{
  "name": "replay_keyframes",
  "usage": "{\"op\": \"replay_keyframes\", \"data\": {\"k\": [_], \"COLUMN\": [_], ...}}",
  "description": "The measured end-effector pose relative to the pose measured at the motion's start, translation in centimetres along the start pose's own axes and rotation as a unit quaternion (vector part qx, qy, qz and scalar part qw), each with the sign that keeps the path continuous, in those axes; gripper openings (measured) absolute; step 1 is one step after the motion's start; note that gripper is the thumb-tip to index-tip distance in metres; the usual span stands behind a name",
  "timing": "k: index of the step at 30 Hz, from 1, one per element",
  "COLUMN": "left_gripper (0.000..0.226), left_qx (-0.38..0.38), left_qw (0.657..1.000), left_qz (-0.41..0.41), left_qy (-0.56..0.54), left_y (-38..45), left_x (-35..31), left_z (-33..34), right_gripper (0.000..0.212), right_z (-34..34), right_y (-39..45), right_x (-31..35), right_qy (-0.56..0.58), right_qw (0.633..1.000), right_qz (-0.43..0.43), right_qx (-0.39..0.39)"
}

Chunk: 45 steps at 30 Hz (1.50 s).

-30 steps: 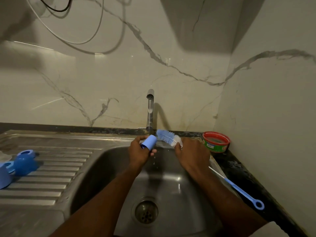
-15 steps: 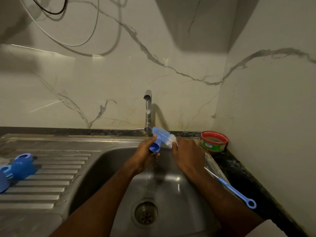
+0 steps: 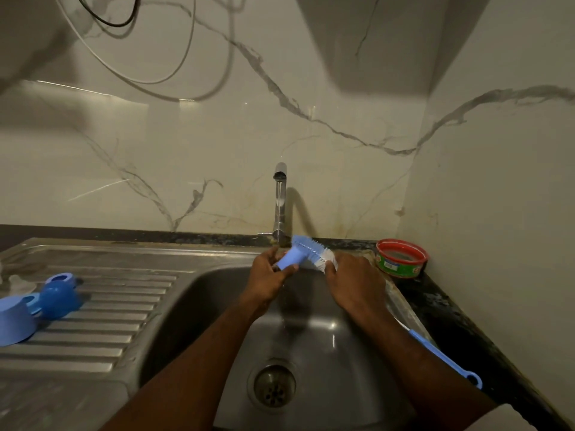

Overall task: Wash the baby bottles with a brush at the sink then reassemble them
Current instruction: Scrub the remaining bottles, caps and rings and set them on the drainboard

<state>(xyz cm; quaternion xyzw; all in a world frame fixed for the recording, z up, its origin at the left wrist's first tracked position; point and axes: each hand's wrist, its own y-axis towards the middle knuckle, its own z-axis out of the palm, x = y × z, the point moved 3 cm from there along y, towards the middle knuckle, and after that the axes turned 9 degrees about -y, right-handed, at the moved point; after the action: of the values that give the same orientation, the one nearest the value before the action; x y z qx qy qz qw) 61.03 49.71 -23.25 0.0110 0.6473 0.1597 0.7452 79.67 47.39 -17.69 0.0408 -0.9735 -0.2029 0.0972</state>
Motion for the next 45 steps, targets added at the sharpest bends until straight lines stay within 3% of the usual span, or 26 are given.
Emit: {"op": "replay_keyframes", "data": {"k": [2,4,7,11,16,21,24,26,30,32,36,39,41,45], "left_gripper": [0.032,0.029,0.035,0.028,0.023,0.036,0.051,0.060,0.047,0.039,0.034,0.029,0.037,0.056], "left_qx": [-0.064,-0.097,-0.048,0.018,-0.050,-0.131,-0.093,-0.049,-0.014,0.007,0.003,-0.019,-0.006,0.017], "left_qw": [0.998,0.989,0.962,0.942,0.926,0.973,0.994,0.972,0.933,0.927,0.948,0.970,0.983,0.976], "left_qz": [-0.006,-0.054,-0.119,-0.163,-0.137,-0.098,0.030,0.095,0.143,0.136,0.058,0.035,0.023,0.013], "left_qy": [-0.024,-0.096,-0.240,-0.292,-0.349,-0.160,0.056,0.207,0.329,0.349,0.314,0.238,0.184,0.218], "left_y": [0.4,0.8,0.5,-0.4,0.4,0.8,0.4,0.0,-0.6,-0.8,-1.4,-1.5,-1.3,-1.5], "left_x": [0.3,0.8,0.7,0.0,-0.2,0.5,-0.3,-0.5,-1.0,-1.2,-0.8,-1.0,-1.2,-0.8], "left_z": [-0.9,-1.7,-1.2,1.0,0.3,-1.6,-2.3,-2.1,-1.4,-1.6,-2.2,-2.4,-2.5,-2.7], "right_gripper": [0.039,0.040,0.036,0.034,0.032,0.023,0.022,0.023,0.026,0.029,0.030,0.033,0.033,0.032], "right_z": [0.1,0.4,0.5,0.2,-0.3,-1.6,-2.5,-2.7,-2.2,-2.0,-1.8,-1.3,-1.1,-0.6], "right_y": [-0.3,-0.8,-1.3,-1.1,-1.3,-0.7,-0.2,-0.2,-0.6,-0.8,-1.1,-0.9,-0.7,-0.7], "right_x": [0.2,0.8,2.2,3.2,3.0,2.2,0.7,-0.2,-0.8,-0.7,-1.0,-2.2,-3.0,-2.9], "right_qy": [-0.007,-0.008,0.007,0.007,-0.004,-0.091,-0.143,-0.132,-0.112,-0.100,-0.083,-0.081,-0.075,-0.073], "right_qw": [1.000,0.999,0.999,0.999,0.998,0.994,0.988,0.990,0.993,0.994,0.996,0.996,0.997,0.997], "right_qz": [-0.012,-0.033,-0.048,-0.050,-0.060,-0.035,-0.007,0.015,0.014,0.002,-0.030,-0.039,-0.030,-0.027], "right_qx": [0.008,0.005,-0.007,-0.017,-0.031,-0.039,-0.057,-0.047,-0.041,-0.033,-0.024,-0.013,-0.012,-0.019]}}
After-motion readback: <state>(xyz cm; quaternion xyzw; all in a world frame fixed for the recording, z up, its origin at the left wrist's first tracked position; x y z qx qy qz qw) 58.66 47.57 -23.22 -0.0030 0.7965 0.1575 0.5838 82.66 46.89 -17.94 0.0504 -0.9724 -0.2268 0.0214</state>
